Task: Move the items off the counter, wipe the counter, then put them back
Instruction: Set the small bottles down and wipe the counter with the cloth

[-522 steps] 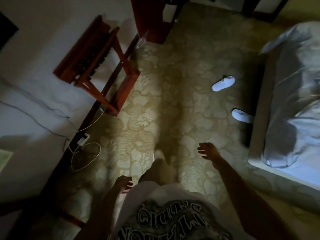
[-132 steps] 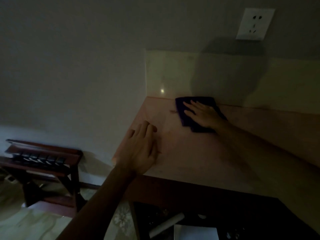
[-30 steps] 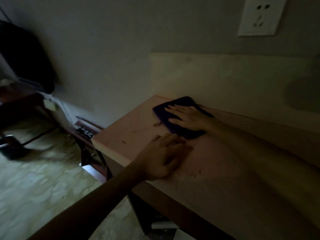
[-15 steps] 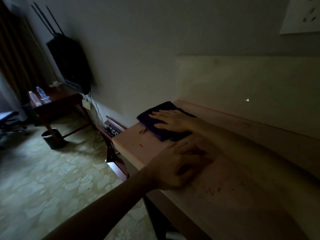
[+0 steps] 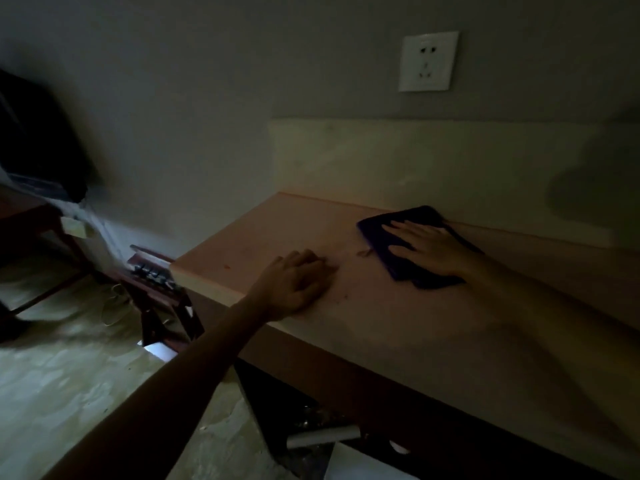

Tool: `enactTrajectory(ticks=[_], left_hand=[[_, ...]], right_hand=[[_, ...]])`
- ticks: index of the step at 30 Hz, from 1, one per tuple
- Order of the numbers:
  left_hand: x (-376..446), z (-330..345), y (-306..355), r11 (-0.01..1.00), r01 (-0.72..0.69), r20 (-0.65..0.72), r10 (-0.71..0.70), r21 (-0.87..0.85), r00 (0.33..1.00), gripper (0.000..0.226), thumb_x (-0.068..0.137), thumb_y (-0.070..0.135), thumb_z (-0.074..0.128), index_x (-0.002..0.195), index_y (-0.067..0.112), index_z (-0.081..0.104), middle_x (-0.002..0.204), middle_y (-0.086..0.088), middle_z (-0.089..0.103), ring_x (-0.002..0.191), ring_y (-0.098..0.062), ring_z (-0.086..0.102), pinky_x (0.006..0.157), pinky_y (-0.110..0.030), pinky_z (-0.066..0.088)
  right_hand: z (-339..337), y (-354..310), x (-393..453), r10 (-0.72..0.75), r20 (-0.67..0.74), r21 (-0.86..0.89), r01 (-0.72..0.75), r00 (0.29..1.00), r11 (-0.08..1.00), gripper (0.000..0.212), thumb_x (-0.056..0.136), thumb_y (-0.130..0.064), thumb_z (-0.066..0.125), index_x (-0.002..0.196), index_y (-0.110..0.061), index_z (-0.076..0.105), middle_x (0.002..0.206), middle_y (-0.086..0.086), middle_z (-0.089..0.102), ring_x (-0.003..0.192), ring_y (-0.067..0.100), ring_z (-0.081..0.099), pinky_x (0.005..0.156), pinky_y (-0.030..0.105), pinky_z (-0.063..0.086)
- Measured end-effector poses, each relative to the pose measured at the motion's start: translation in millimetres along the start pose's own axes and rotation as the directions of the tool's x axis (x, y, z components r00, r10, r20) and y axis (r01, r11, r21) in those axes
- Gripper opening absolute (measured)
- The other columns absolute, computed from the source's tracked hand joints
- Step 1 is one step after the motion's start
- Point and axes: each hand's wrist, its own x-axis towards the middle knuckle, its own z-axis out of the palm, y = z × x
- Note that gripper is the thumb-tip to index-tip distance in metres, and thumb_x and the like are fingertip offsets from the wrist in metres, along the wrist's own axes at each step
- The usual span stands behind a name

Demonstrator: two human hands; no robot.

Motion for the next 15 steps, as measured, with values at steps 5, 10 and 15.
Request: enactTrajectory(ticks=[5,10,15], left_hand=[[5.7,10.6,5.4,0.999,0.020,-0.085,-0.017,0.039,0.996,0.076,0.091,0.074,0.011,0.130,0.031,0.060,0.127,-0.002,0.061,0.109,-0.028,0.060,0.086,-0.040,0.051],[6.0,14.0,7.0,0.993,-0.022,0.027,0.019,0.115,0.999,0.063,0.099,0.061,0.021,0.137,0.021,0.051,0.133,-0.017,0.061,0.117,-0.040,0.058,0.085,-0.053,0.052],[4.2,7.9,15.1,0.994,0.104,-0.017,-0.104,0.039,0.994,0.081,0.084,0.076,0.018,0.140,0.029,0.052,0.143,-0.004,0.050,0.129,-0.027,0.049,0.104,-0.043,0.040]], right_hand=[[-4.5,57.2,-123.7,0.216,-0.050,0.014,-0.216,0.975,0.976,0.070,0.084,-0.073,0.010,0.149,-0.048,0.002,0.161,-0.019,0.002,0.149,0.008,0.004,0.117,0.041,0.008],[-5.4,102.3,-238.6,0.394,-0.064,0.016,-0.394,0.917,0.919,0.065,0.088,-0.068,0.015,0.149,-0.046,0.007,0.161,-0.018,0.006,0.149,0.010,0.007,0.117,0.041,0.010],[-1.4,116.6,-321.3,0.555,-0.104,0.044,-0.553,0.826,0.832,0.084,0.075,-0.085,0.001,0.149,-0.047,0.012,0.161,-0.016,0.012,0.149,0.009,0.010,0.119,0.041,0.013]])
